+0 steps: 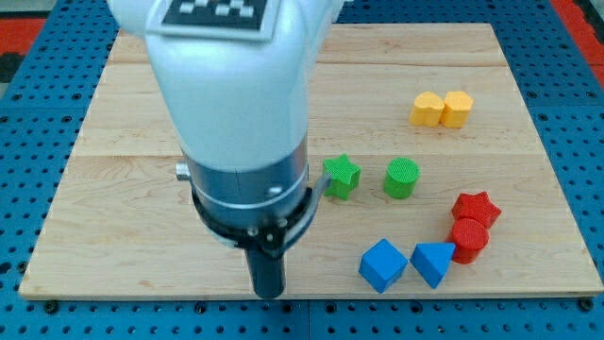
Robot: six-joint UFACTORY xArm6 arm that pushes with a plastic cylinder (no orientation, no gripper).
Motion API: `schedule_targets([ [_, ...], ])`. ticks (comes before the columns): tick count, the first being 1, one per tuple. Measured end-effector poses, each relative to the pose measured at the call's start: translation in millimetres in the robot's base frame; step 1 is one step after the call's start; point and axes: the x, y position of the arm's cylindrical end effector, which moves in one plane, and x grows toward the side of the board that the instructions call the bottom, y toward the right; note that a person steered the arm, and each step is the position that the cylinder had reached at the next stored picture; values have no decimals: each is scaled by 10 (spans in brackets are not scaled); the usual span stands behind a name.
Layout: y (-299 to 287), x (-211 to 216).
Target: Slide the blue triangle closer to the green star
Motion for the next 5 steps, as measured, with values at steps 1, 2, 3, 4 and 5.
schedule_targets([
  [1, 198, 6],
  [2, 1074, -1],
  [3, 1303, 5],
  [4, 1465, -5],
  [5, 2280, -7],
])
